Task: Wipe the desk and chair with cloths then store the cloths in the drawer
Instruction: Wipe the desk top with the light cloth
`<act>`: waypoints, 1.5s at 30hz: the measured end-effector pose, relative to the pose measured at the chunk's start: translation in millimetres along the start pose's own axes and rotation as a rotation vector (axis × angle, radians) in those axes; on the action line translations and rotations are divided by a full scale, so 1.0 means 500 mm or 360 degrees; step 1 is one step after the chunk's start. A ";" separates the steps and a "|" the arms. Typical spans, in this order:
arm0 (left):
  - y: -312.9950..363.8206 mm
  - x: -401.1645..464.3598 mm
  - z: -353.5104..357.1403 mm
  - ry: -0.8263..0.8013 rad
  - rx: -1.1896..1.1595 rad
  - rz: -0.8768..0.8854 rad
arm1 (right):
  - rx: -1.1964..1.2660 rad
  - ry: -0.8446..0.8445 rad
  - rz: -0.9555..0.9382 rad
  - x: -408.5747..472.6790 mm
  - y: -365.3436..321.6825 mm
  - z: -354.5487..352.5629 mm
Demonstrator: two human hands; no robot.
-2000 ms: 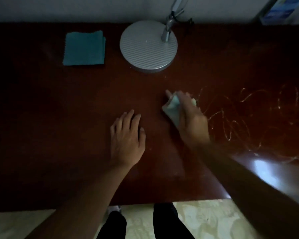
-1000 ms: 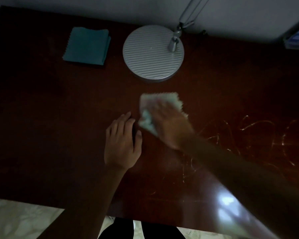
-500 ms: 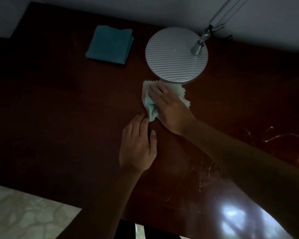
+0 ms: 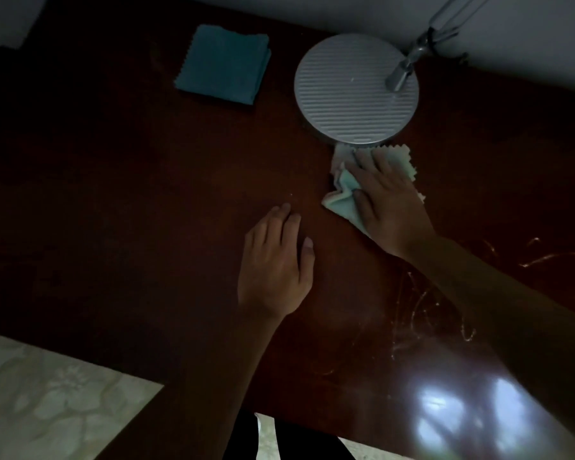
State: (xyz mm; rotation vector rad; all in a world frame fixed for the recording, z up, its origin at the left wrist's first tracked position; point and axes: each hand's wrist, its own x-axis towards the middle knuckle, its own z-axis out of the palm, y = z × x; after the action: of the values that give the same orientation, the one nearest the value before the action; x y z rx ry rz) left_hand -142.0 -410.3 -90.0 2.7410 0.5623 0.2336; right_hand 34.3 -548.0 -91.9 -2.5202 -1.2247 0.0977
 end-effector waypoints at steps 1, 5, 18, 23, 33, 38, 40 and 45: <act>-0.001 0.002 0.000 -0.0008 0.0002 -0.0002 | 0.0004 -0.0002 0.0008 -0.001 -0.011 0.002; 0.001 -0.001 0.001 -0.0016 -0.0001 0.0008 | 0.0074 -0.0105 -0.0153 -0.133 -0.083 0.014; 0.000 -0.007 -0.001 0.0017 -0.0057 0.0037 | -0.0137 -0.0155 -0.0231 -0.236 -0.163 0.032; 0.001 -0.005 -0.002 0.0035 -0.0151 0.0021 | -0.0061 -0.0241 -0.0435 -0.273 -0.173 0.022; -0.031 -0.032 -0.032 0.0094 -0.0501 -0.0256 | 0.0049 -0.0016 -0.0103 0.016 -0.138 0.048; -0.125 -0.112 -0.062 -0.0075 -0.0198 -0.0058 | 0.0195 -0.0272 -0.0649 -0.155 -0.192 0.043; -0.126 -0.126 -0.053 -0.0124 -0.0063 0.0105 | 0.0192 -0.0280 -0.0626 -0.119 -0.153 0.036; -0.119 -0.124 -0.051 -0.0055 -0.0077 0.0046 | 0.0000 -0.0082 -0.0133 0.066 -0.133 0.046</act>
State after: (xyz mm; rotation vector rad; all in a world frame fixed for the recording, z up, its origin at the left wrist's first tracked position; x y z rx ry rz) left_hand -224.9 -376.4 -93.0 2.7026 0.5018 0.2038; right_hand 0.3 -478.4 -89.0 -2.4765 -1.3482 0.1431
